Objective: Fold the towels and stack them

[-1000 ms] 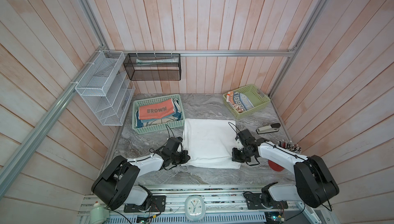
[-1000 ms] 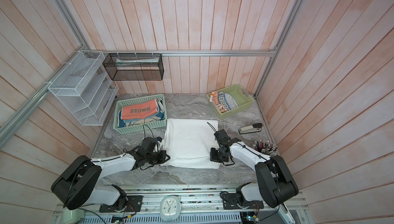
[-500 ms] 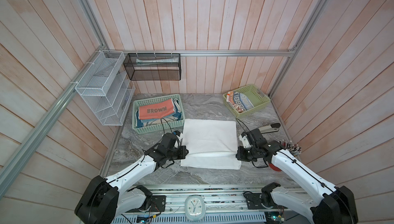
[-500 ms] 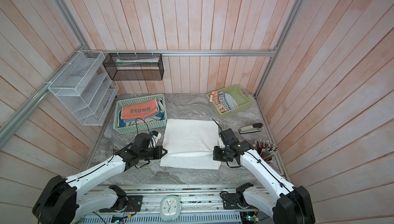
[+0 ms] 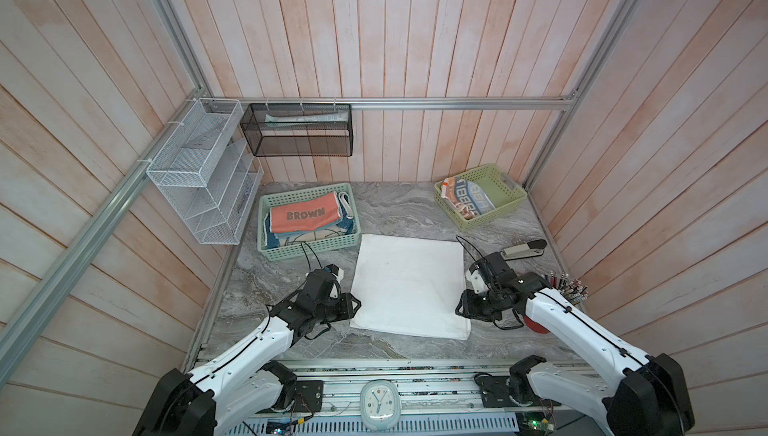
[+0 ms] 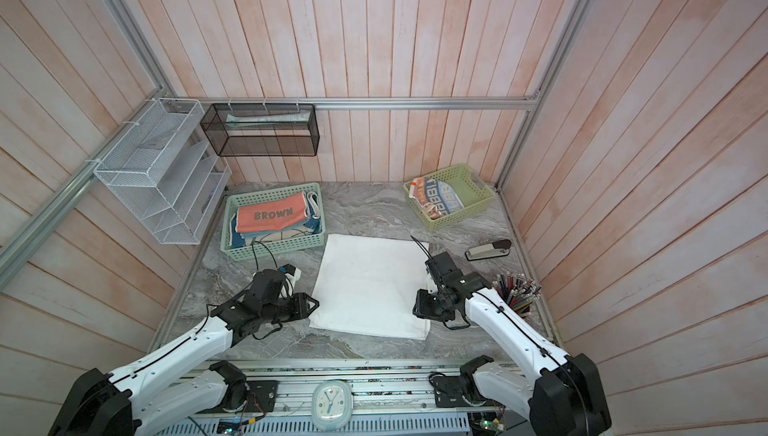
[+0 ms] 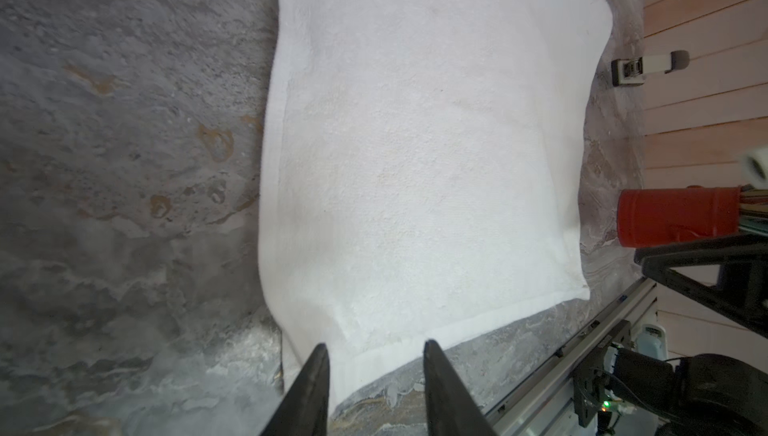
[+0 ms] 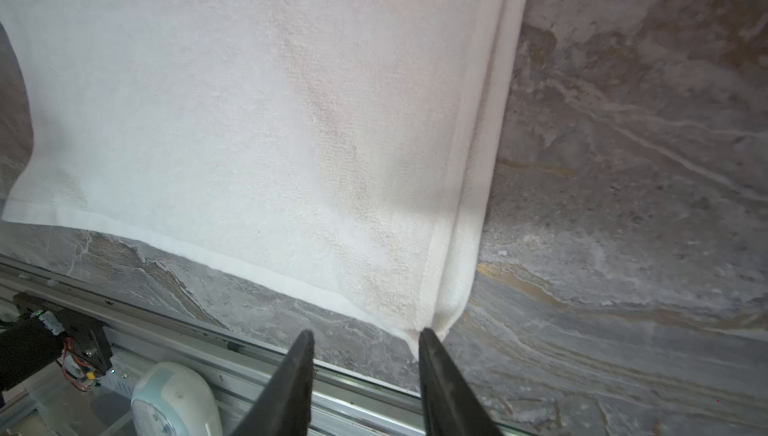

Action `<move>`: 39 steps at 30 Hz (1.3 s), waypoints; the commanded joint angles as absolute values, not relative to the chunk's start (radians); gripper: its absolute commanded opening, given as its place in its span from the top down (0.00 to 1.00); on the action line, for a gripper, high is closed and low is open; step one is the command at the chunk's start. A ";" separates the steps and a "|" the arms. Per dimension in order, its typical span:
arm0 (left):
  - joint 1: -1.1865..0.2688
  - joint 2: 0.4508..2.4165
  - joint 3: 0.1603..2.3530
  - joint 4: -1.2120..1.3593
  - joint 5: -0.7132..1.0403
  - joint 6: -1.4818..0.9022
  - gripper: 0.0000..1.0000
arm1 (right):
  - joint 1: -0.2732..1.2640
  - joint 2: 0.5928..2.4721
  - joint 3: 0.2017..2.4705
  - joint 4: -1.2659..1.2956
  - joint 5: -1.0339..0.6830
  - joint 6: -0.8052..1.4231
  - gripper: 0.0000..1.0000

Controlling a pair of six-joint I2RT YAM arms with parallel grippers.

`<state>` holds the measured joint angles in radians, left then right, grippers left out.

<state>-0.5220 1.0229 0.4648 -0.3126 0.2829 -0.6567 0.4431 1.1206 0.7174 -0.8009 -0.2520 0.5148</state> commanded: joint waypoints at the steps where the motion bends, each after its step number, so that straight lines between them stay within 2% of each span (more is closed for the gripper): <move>1: -0.518 1.044 0.519 -0.362 0.262 -0.650 0.61 | 0.442 1.194 0.714 -0.750 -0.272 0.478 0.61; 5: -0.518 1.028 0.576 -0.431 0.191 -0.638 0.61 | 0.455 1.272 0.682 -0.680 -0.301 0.467 0.63; 8: -0.518 1.060 0.568 -0.385 0.213 -0.632 0.61 | 0.457 1.308 0.665 -0.628 -0.318 0.470 0.66; 11: -0.545 1.178 0.568 -0.307 0.283 -0.644 0.64 | 0.462 1.338 0.663 -0.604 -0.336 0.471 0.67; 16: -0.643 1.345 0.559 -0.207 0.292 -0.693 0.65 | 0.455 1.316 0.674 -0.614 -0.304 0.488 0.66; 20: -0.713 1.393 0.539 -0.169 0.283 -0.736 0.66 | 0.356 1.288 0.762 -0.589 -0.181 0.476 0.63; 24: -0.720 1.386 0.593 -0.233 0.231 -0.691 0.65 | 0.225 1.331 0.825 -0.377 -0.137 0.440 0.60; 27: -0.661 1.395 0.697 -0.315 0.202 -0.607 0.55 | 0.190 1.448 0.915 -0.304 -0.135 0.410 0.58; 29: -0.599 1.419 0.754 -0.343 0.225 -0.560 0.52 | 0.184 1.540 1.007 -0.326 -0.145 0.360 0.57; 33: -0.488 1.492 0.821 -0.318 0.278 -0.492 0.51 | 0.173 1.682 1.092 -0.284 -0.098 0.329 0.55; 39: -0.340 1.648 0.901 -0.277 0.324 -0.411 0.52 | 0.166 1.789 1.132 -0.244 -0.070 0.337 0.55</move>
